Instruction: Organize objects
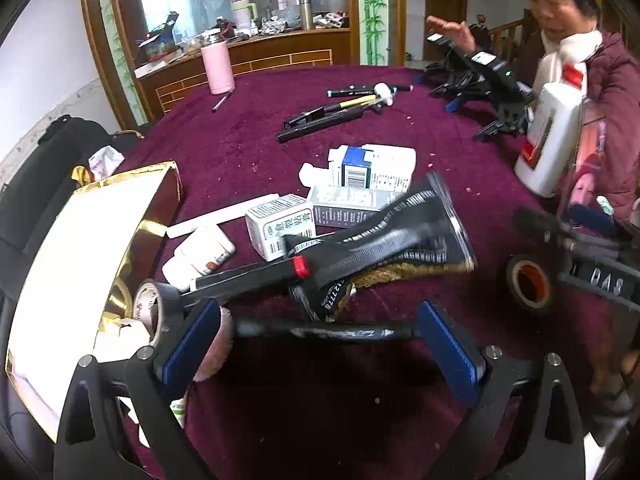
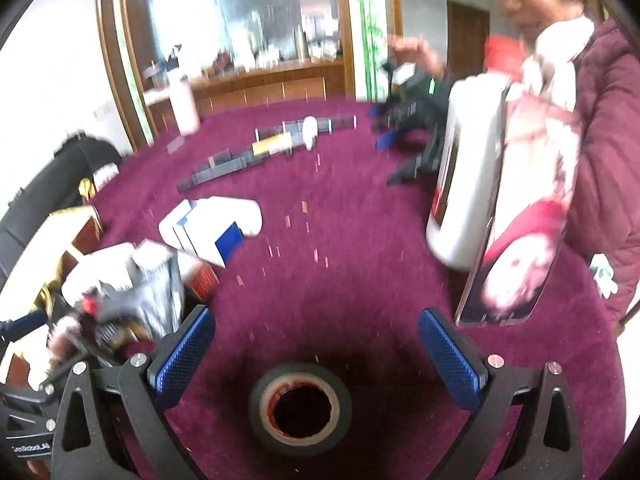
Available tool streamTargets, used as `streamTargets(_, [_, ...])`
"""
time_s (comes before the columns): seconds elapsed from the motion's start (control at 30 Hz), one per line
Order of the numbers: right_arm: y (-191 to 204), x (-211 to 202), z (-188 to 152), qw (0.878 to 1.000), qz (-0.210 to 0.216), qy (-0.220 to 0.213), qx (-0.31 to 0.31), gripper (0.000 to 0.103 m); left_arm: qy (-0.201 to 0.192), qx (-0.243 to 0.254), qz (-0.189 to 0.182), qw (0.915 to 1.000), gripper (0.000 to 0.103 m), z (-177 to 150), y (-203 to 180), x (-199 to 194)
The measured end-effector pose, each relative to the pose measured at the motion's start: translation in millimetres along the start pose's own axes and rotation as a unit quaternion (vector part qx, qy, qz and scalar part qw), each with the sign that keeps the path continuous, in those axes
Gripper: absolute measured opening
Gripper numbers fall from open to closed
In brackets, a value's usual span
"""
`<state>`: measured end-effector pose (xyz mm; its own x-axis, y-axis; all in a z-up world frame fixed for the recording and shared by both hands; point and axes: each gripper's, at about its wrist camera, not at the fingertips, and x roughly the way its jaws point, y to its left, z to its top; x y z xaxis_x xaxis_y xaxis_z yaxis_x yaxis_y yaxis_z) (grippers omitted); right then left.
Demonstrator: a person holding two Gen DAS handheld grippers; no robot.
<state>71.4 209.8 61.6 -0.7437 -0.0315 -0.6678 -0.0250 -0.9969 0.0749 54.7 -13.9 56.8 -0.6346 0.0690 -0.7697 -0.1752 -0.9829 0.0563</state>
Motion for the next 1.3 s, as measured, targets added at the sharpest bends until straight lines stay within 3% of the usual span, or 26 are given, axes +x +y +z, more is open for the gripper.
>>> streamTargets(0.27, [28.0, -24.3, 14.0, 0.996, 0.044, -0.050, -0.053, 0.103, -0.064, -0.071, 0.044, 0.9945, 0.099, 5.5, 48.9, -30.2])
streamTargets(0.43, [40.5, -26.8, 22.1, 0.992, 0.074, -0.063, -0.085, 0.103, -0.069, -0.095, 0.080, 0.9898, 0.099, 16.9, 63.8, -34.0])
streamTargets(0.63, [50.2, -15.8, 20.7, 0.988, 0.096, -0.057, -0.106, 0.103, -0.058, -0.107, 0.086, 0.9889, 0.099, 25.9, 59.7, -26.6])
streamTargets(0.9, [43.3, -8.7, 19.4, 0.988, 0.105, -0.055, -0.097, 0.103, -0.051, -0.083, 0.098, 0.9904, 0.099, 32.9, 42.2, -19.8])
streamTargets(1.3, [33.8, -20.2, 16.9, 0.989, 0.098, -0.041, -0.107, 0.103, -0.055, -0.073, 0.067, 0.9935, 0.099, 13.8, 47.9, -33.3])
